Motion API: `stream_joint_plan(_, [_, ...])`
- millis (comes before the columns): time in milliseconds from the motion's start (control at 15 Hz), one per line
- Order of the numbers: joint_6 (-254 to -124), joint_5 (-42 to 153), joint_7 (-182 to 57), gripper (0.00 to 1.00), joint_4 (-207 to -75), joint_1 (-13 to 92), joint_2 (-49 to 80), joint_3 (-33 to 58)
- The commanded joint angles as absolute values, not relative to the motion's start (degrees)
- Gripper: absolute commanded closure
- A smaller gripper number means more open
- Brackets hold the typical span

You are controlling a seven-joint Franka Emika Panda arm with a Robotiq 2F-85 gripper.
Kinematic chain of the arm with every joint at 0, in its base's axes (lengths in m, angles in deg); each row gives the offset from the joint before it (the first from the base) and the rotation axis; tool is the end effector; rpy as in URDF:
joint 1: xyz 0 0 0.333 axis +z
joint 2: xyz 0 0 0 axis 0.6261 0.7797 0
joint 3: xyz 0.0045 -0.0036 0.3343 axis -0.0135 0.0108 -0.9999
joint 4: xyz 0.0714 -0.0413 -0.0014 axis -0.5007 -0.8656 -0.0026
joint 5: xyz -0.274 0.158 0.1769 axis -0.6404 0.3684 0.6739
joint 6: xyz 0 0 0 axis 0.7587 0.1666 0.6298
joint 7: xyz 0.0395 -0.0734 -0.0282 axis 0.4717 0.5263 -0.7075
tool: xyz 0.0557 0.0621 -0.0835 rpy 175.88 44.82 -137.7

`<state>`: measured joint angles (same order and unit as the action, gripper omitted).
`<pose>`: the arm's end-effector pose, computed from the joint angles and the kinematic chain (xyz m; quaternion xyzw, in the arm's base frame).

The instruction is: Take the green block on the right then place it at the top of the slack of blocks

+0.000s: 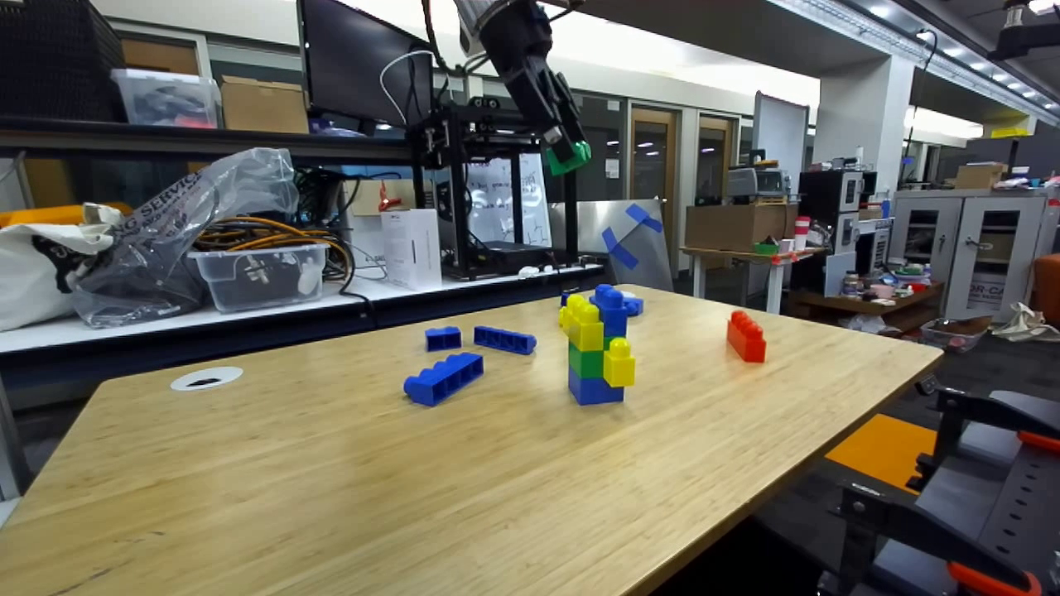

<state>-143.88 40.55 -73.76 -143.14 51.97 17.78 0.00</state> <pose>0.5524 0.1738 0.4212 0.9333 0.2699 -0.1816 0.1522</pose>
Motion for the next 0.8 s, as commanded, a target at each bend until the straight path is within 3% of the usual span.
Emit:
stream_joint_plan(0, [-135.8, 36.8, -81.4, 0.56, -136.2, 52.9, 23.7, -0.6])
stream_joint_plan(733, [-132.9, 23.1, -88.6, 0.56, -131.3, 56.9, 34.4, -0.3])
